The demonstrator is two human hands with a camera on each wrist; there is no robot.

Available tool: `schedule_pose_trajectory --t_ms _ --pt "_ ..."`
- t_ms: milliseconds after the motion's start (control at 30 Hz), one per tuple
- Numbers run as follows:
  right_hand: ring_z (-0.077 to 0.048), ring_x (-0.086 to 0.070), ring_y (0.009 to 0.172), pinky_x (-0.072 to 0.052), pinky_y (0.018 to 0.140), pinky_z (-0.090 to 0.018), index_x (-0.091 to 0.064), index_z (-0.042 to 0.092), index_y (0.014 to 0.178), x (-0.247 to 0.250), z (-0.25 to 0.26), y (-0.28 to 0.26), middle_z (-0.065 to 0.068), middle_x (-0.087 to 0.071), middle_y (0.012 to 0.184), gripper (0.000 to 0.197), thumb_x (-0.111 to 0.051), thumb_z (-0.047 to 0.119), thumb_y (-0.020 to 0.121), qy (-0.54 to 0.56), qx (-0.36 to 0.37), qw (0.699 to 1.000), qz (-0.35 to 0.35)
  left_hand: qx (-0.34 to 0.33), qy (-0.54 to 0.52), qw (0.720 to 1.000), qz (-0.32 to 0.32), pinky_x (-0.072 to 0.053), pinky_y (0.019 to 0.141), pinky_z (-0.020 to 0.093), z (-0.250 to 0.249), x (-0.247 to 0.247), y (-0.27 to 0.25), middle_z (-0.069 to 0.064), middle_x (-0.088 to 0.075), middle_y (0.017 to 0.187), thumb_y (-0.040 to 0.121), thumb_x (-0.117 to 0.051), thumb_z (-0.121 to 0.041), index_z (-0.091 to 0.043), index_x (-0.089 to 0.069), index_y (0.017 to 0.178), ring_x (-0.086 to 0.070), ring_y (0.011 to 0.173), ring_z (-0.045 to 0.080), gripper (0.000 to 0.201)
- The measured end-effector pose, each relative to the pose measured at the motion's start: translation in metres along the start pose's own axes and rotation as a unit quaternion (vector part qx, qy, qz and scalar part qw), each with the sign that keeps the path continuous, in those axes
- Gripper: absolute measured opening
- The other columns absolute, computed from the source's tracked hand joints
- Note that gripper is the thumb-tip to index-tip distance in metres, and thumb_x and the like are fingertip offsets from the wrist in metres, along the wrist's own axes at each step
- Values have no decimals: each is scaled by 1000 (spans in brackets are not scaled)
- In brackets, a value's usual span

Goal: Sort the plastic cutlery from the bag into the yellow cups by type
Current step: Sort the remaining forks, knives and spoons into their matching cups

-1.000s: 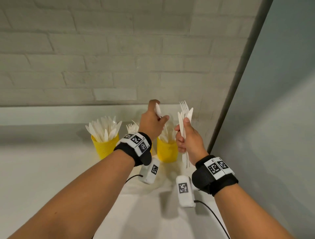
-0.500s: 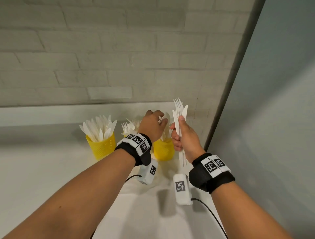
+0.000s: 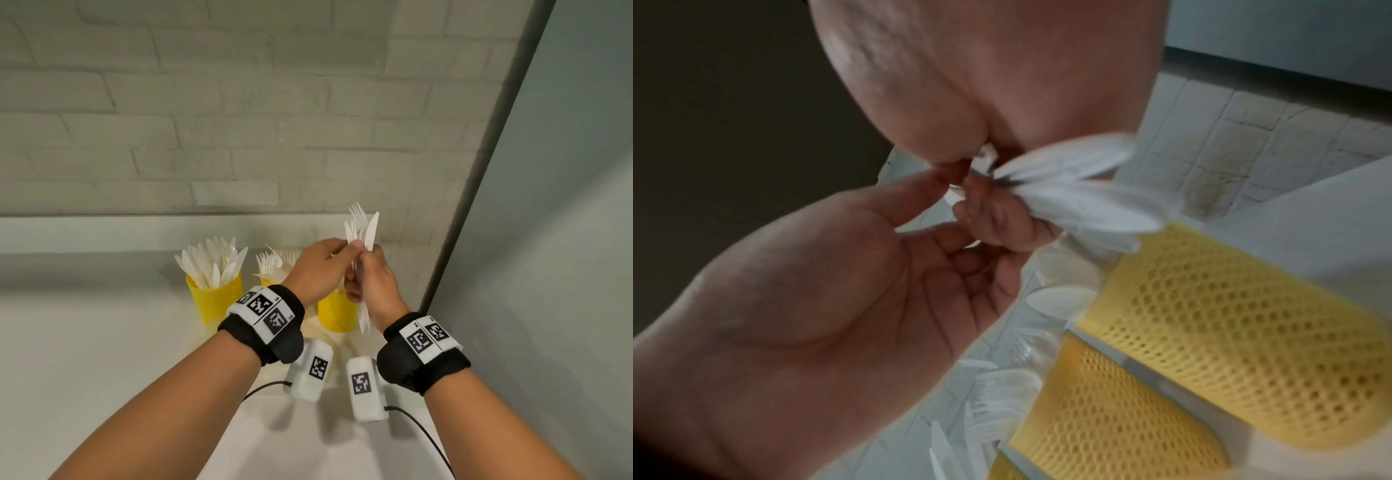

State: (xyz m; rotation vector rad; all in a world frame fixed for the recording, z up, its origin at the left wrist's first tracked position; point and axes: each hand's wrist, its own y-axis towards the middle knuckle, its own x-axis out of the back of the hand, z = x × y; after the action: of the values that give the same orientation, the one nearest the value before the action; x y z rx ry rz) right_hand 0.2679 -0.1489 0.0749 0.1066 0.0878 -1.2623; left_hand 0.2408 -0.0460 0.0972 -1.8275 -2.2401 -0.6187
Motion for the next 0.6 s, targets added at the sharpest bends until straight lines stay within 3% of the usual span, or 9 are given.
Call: schedule_pose_trajectory --t_ms 67,167,267,400,500,600 --pt "-11 -34 43 -25 44 -22 -36 14 93 -8 1 -1 -4 -38 62 8 -34 20 98 -7 7 1000 2 23 -56 998 25 -54 73 37 2 5 -9 5 -55 67 100 -44 -39 -7 -60 79 -59 65 21 42" --pt "-12 -35 44 -27 42 -22 -38 14 98 -22 0 -5 -4 -40 64 8 -37 22 100 2 11 1000 17 41 -107 993 8 -55 64 34 3 16 -18 11 -52 67 102 -41 -31 -8 -56 80 -59 59 22 35" --pt "-14 -35 47 -27 44 -25 -39 15 104 -37 -2 -7 -6 -38 65 8 -37 23 101 4 1 999 44 48 -86 995 -30 -56 65 43 8 24 -25 9 -55 61 101 -40 -31 -7 -57 82 -59 54 25 35" --pt "-16 -37 49 -28 46 -27 -39 12 104 -56 0 -10 -9 -40 68 8 -34 18 101 -9 0 995 96 64 -100 990 -70 -54 64 50 15 38 -35 16 -60 71 97 -42 -32 -5 -50 92 -58 55 28 29" --pt "-18 -48 57 -40 50 -27 -44 4 105 -70 0 -12 -10 -50 71 19 -33 18 102 -72 3 990 122 85 -110 986 -96 -46 55 39 16 51 -43 11 -54 69 99 -39 -27 -12 -42 87 -51 53 24 19" --pt "-20 -55 71 -47 62 -30 -49 -1 112 -84 -2 -10 -11 -58 81 26 -34 16 99 -110 11 985 132 98 -109 981 -126 -39 56 29 18 65 -49 1 -48 71 102 -36 -20 -15 -39 85 -48 60 13 18"
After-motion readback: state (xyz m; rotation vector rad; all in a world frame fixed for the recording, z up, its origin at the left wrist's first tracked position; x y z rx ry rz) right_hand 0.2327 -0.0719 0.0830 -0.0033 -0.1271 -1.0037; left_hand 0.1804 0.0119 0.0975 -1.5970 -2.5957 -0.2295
